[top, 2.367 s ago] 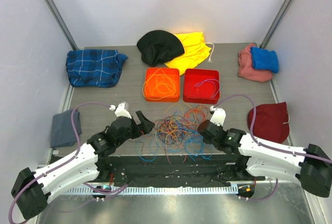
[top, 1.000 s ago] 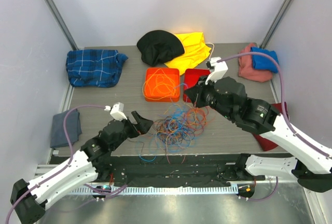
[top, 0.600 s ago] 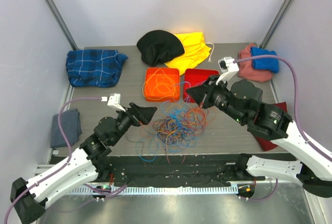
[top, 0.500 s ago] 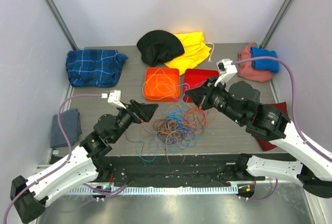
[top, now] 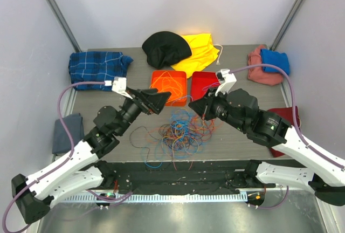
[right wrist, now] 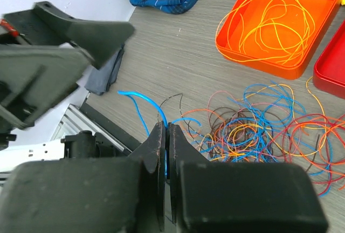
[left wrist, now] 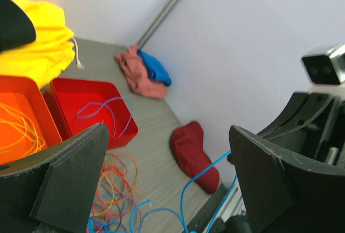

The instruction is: Untangle the cables

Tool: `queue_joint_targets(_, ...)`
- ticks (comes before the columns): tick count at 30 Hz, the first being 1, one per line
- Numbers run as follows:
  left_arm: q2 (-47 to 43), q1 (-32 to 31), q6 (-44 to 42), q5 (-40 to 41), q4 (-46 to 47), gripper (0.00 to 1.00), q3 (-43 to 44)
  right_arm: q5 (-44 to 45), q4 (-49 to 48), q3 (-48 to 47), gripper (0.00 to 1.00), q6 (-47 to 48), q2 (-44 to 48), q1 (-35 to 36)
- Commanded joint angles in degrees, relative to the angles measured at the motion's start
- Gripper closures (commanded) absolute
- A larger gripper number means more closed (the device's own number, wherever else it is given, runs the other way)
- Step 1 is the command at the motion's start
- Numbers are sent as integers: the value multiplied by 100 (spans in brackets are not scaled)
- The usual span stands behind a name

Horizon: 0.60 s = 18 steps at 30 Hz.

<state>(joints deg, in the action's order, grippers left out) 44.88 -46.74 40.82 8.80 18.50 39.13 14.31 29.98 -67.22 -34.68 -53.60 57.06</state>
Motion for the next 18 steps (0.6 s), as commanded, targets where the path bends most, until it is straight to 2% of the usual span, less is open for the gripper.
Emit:
queue_joint_targets(1, 205, -238, -240, -387, 312, 0, 24, -94, -343, 7, 99, -66, 105, 33)
queue_joint_targets(7, 389, -599, -417, -405, 294, 0, -125, -182, -352, 16, 99, -48, 105, 25)
queue_joint_targets(11, 924, -626, -644, -248, -90, 0, 155, -367, -422, 7, 99, -57, 78, 42)
queue_joint_targets(14, 1364, -617, -821, -98, -478, 17, 549, -367, -405, -45, 99, -66, 139, 34)
queue_joint_targets(15, 1417, -626, -908, 181, -723, 30, 612, -341, -335, -106, 99, -48, 166, 34)
queue_joint_targets(17, 1331, -626, -979, 647, -891, 47, 709, -174, -230, -194, 99, 5, 245, 42)
queue_joint_targets(18, 1260, -617, -979, 1285, -1014, 70, 710, -104, -116, -247, 99, 31, 341, 34)
